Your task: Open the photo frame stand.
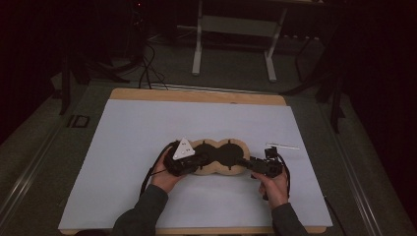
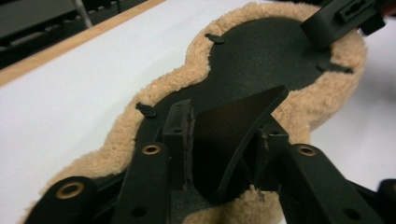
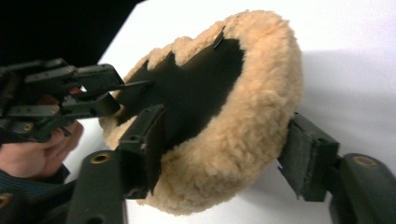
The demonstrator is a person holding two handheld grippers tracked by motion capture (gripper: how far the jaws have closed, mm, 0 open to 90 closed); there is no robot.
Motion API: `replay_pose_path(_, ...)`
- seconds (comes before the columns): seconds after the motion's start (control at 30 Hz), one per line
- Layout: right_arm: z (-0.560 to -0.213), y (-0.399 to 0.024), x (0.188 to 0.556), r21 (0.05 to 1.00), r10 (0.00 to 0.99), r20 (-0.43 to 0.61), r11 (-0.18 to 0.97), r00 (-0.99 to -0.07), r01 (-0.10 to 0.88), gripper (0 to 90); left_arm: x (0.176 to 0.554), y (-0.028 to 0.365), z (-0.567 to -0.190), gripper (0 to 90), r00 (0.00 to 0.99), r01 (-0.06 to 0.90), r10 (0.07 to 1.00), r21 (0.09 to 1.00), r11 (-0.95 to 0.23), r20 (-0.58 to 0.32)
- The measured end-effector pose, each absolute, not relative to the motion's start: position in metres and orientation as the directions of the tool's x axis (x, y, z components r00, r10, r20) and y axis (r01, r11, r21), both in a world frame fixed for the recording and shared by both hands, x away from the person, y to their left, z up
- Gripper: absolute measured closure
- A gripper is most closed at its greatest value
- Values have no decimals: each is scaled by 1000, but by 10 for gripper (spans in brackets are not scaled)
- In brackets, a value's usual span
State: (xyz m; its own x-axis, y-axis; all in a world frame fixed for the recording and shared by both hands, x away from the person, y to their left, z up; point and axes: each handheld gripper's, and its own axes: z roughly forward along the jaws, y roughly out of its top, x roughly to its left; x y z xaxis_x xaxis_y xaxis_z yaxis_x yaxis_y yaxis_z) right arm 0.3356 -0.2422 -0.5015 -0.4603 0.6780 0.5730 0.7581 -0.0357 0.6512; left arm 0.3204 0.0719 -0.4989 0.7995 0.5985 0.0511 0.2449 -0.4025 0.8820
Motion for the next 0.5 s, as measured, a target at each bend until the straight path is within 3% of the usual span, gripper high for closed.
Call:
replay_pose_path(0.4,-500,-246,335,652,639,612,-74,-466,755,478,312,73,-495,554,807,239,586,868,-435,72)
replay_pose_path(0.5,-499,-247,334,662,633,606,-66,-482,746,510,309,74,-496,489,806,249,588,858,-449,74)
